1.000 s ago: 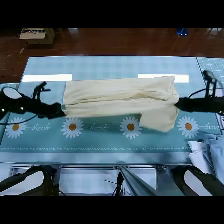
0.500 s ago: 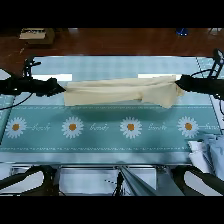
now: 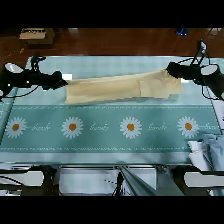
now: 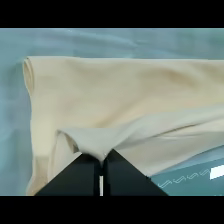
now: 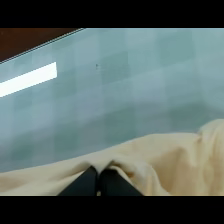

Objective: Fold the shirts.

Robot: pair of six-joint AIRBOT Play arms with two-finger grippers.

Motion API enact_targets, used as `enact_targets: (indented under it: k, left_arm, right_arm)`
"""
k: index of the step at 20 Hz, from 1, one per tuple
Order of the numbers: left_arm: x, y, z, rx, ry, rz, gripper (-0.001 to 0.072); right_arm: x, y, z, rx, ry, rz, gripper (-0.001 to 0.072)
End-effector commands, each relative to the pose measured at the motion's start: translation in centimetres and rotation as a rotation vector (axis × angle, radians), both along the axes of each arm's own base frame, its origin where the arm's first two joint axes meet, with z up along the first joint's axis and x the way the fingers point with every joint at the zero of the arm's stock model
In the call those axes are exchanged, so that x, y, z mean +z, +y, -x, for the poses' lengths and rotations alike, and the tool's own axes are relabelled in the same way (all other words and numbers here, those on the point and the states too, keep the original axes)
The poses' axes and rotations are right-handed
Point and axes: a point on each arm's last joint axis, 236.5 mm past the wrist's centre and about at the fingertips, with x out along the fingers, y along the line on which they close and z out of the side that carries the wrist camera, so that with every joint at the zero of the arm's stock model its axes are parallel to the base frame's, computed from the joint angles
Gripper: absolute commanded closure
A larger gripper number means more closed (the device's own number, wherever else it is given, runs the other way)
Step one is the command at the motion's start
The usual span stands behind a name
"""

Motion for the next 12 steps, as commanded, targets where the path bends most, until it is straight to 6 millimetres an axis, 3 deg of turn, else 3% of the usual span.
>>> enact_targets:
  k: [1, 2, 3, 5, 7, 9, 10, 11, 12]
  left_arm:
    - [-3.2, 0.1, -0.3, 0.004, 0.06, 0.006, 0.0677]
    - [-3.7, -0.1, 0.0, -0.003, 0.08, 0.012, 0.0601]
    - [-4.0, -0.2, 0.3, -0.012, 0.094, 0.018, 0.0509]
    - [-3.8, -0.5, 1.0, -0.072, 0.087, 0.012, 0.049]
    - [-3.4, -0.7, 2.1, -0.127, 0.108, 0.029, 0.0359]
    - [-2.8, -0.5, 2.9, -0.15, 0.133, 0.052, 0.0358]
    - [-2.6, -0.3, 3.2, -0.156, 0.143, 0.061, 0.0286]
    - [-2.4, -0.3, 3.4, -0.162, 0.15, 0.068, 0.0232]
    - [-2.2, -0.3, 3.7, -0.17, 0.158, 0.075, 0.0232]
  right_arm:
    - [-2.6, -0.4, -1.1, -0.024, 0.027, -0.002, 0.0682]
    - [-2.6, -0.4, -1.1, -0.023, 0.028, -0.001, 0.0675]
    - [-2.3, -0.4, -1.2, -0.03, 0.02, -0.006, 0.0606]
    - [-0.8, -0.7, -1.2, -0.031, -0.007, 0.0, 0.0387]
    - [1.2, -2.2, -0.5, 0.005, -0.032, 0.107, 0.0347]
    - [1.5, -5.7, 1.6, 0.023, 0.033, 0.263, 0.0346]
    - [1.0, -8.1, 3.1, 0.004, 0.112, 0.326, 0.0285]
    - [0.4, -10.5, 4.5, -0.045, 0.193, 0.354, 0.0154]
    - [-0.3, -12.8, 6.1, -0.098, 0.27, 0.353, 0.0107]
